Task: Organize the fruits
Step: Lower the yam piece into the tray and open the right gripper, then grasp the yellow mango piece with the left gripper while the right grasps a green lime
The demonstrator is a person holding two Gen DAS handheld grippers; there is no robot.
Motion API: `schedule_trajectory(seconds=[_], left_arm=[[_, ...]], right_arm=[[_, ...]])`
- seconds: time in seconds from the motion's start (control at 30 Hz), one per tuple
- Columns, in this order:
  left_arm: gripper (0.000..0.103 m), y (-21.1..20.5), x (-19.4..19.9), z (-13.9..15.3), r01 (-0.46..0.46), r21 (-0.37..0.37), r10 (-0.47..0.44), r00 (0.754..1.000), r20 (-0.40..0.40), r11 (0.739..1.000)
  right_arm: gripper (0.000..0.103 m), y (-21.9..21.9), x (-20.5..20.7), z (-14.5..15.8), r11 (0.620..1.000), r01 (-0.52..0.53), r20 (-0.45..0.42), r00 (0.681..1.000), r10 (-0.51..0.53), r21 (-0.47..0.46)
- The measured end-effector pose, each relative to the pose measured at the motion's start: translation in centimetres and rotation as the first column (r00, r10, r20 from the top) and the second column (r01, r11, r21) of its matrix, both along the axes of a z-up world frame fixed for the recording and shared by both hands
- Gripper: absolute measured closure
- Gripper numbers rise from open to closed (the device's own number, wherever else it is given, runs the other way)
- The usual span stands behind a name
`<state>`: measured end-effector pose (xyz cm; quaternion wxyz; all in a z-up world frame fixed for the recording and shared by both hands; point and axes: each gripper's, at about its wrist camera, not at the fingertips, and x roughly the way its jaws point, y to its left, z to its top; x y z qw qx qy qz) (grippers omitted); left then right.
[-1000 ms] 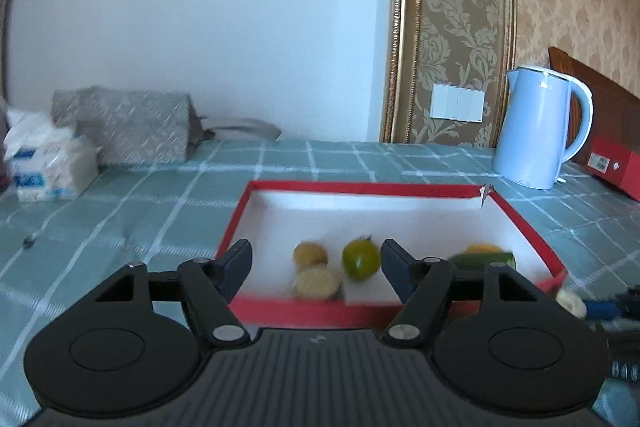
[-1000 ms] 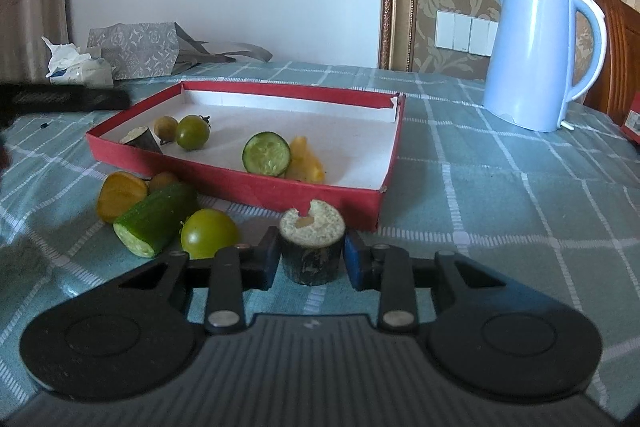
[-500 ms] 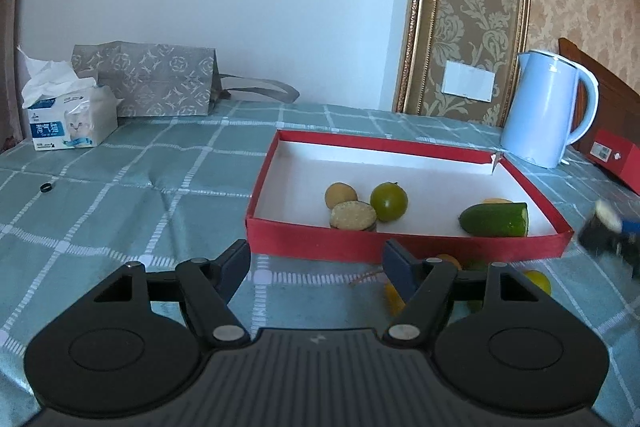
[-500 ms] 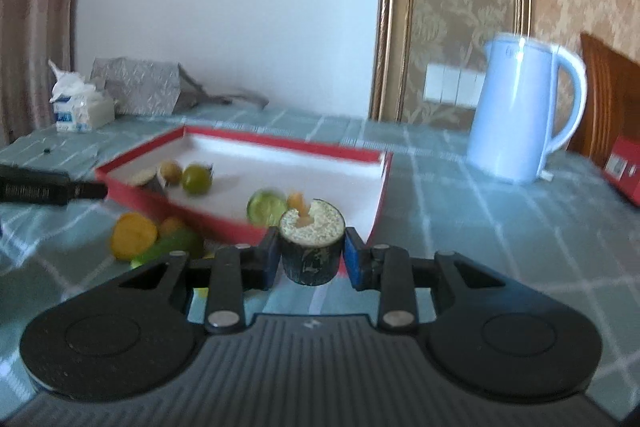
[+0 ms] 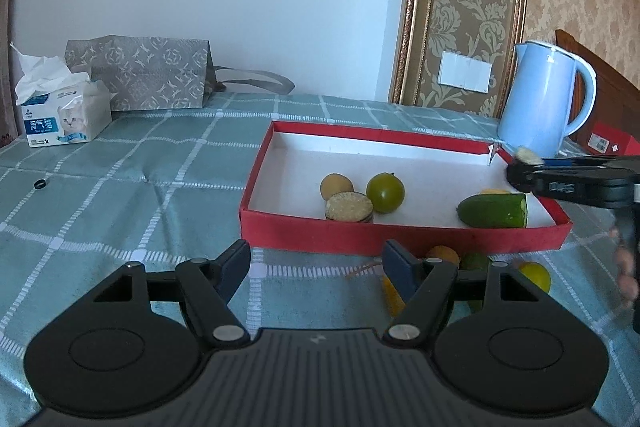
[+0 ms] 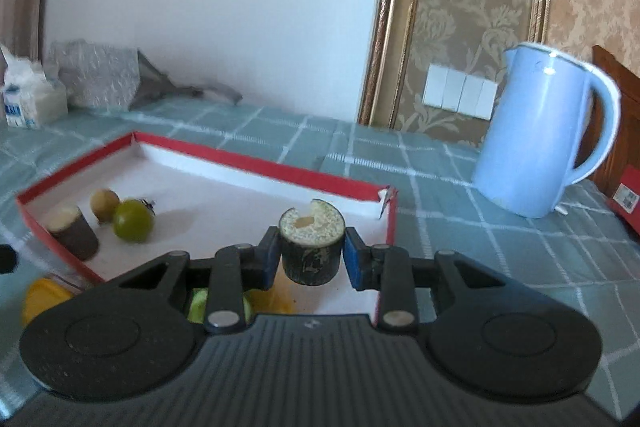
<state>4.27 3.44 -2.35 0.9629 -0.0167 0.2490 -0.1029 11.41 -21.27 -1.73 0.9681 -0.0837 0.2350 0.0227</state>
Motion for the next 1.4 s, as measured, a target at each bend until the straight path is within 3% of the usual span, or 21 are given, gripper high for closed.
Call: schedule_trajectory(seconds=[0.1,0.27,0.33,0.43,0.6,0.73,1.07,1.4], left_arm=[[0.03,-0.2,0.1,-0.1,0.008,0.013,-0.007,1.0,-0.003,1.0],[0.03,-0.5,0.2,-0.2,0.014,0.029,-0.014,1.0,-0.01,0.999],[0.03,-0.5,0.3,-0.3,0.009,0.035,-0.009,1.0,-0.009,0.999],[0.03,-0.5,0.2,-0.4,0.009,0.035,-0.009,1.0,-0.013,0.999],[0.03,-0.8,0.1,-0.5,0.022,0.045,-0.021,1.0,-0.015,0.999],[0.03,-1.4,0.0,-0.6,0.022,0.059,-0.021,1.0,-0.013,0.998],[0.025,-1.6,-0.7,-0.1,0.054,0.017,-0.054,0.998,0.018,0.998],[0.025,-3.2,-0.7,-0.5,0.099,0.034,-0.099,0.995,-0.006,0.995]], right_arm=[[0.071,-0.1,0.6,-0.8,1.0,0.004,-0.011,1.0,-0.004,0.026],[0.046,-0.5,-1.8,0.3,0.999,0.036,0.087,0.995,-0.038,0.017],[0.037,-1.1,-3.1,1.1,0.997,0.05,0.102,0.993,-0.056,0.057],[0.013,-2.3,-5.7,1.9,0.986,0.049,0.11,0.992,-0.067,0.158],[0.004,-3.8,-9.7,1.3,0.971,0.07,0.175,0.978,-0.112,0.228],[0.003,-4.8,-9.5,0.6,0.951,0.072,0.11,0.988,-0.109,0.299],[0.003,-3.7,-9.3,0.2,0.963,0.054,0.08,0.994,-0.078,0.265],[0.002,-3.4,-9.4,0.1,0.966,0.046,0.072,0.995,-0.067,0.255]])
